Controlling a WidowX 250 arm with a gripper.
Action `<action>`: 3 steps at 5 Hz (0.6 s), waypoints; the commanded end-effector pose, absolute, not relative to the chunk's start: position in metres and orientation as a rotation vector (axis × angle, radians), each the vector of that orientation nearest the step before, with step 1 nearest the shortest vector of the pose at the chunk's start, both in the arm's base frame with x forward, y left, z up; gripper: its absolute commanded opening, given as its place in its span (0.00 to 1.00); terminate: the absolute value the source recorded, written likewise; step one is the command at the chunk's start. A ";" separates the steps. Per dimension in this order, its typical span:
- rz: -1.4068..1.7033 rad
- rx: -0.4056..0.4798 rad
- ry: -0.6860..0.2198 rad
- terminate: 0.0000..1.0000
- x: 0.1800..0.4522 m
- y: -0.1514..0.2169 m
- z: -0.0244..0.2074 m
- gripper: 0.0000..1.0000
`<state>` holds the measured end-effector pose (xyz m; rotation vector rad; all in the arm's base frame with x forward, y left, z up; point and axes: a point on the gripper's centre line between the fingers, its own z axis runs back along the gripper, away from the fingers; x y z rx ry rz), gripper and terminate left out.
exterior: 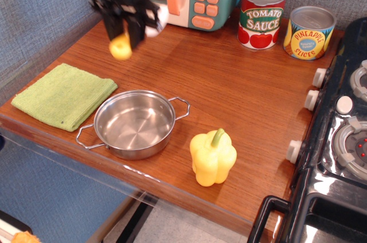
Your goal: Move the yellow knife behind the pot
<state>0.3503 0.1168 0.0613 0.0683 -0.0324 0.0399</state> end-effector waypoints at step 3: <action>-0.090 0.053 -0.013 0.00 0.370 0.084 0.048 1.00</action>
